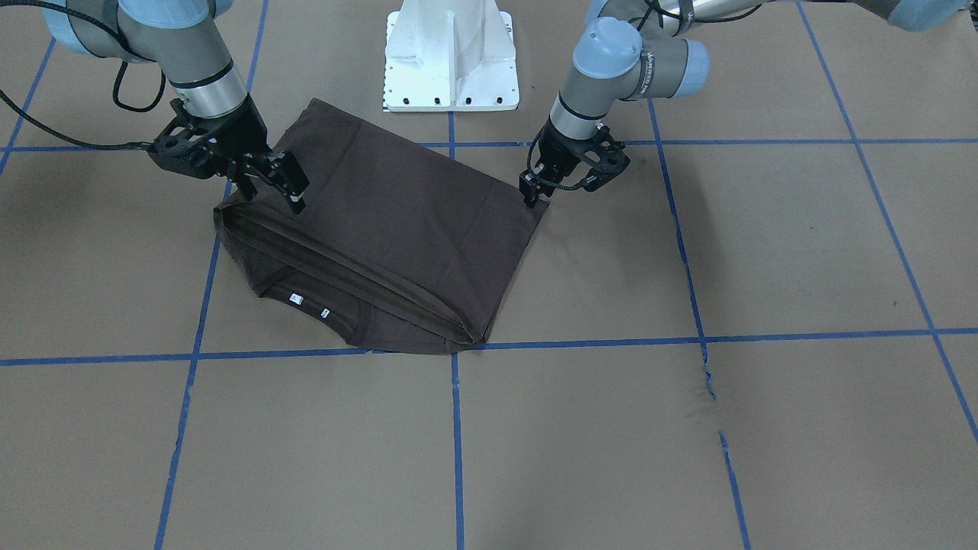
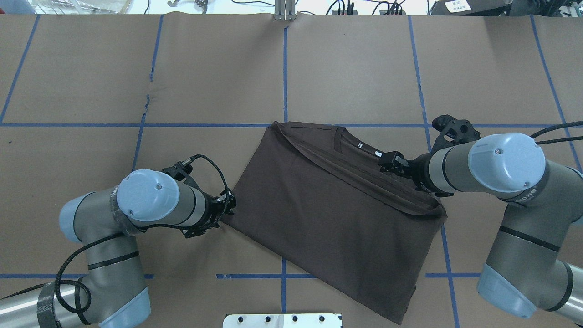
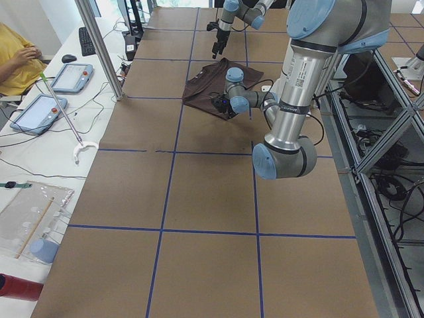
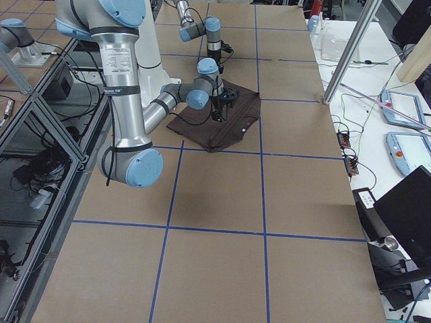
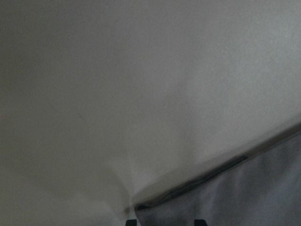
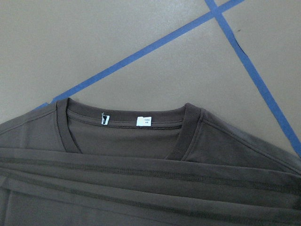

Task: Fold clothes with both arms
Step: 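Grasp the collar corner with the right gripper while the left gripper grasps the near corner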

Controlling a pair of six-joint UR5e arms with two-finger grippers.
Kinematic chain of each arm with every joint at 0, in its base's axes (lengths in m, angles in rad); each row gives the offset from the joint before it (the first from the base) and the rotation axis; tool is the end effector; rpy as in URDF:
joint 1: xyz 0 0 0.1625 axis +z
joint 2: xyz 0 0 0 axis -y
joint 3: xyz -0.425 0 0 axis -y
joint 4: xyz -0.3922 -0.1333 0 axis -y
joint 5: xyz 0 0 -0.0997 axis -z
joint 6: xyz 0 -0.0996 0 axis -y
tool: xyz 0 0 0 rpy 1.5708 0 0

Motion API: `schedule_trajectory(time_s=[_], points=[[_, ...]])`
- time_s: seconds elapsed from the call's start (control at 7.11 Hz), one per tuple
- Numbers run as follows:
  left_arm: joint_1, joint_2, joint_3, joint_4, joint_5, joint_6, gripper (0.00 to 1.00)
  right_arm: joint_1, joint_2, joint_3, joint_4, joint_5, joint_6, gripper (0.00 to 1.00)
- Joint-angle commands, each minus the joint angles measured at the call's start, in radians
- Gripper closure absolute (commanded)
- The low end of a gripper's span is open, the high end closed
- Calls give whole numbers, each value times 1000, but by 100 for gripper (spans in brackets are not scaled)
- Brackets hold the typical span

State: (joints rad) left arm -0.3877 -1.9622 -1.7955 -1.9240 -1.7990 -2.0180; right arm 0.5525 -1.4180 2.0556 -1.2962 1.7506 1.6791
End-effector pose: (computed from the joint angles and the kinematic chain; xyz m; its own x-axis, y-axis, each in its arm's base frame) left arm 0.5308 -0.3364 0.3014 0.3878 -0.6134 -0.6881 0.4029 0.7842 -0.4720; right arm -0.3806 -0.3703 0.3302 0.4751 0.4179 0.7744 -0.4500 0.8717 -0.1943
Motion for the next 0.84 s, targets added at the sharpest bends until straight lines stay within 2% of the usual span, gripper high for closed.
schedule_trajectory(time_s=[0.0,0.42,0.56,0.7], points=[[4,-1,5,2,1,1,50,0,-1,-5,0,0,-1,0],[6,-9,13,3,29,2,54,4,-1,-2,0,1,-1,0],[4,-11,13,5,30,2,64,4,-1,-2,0,1,-1,0],[4,-11,15,5,30,2,70,7,-1,-2,0,1,-1,0]])
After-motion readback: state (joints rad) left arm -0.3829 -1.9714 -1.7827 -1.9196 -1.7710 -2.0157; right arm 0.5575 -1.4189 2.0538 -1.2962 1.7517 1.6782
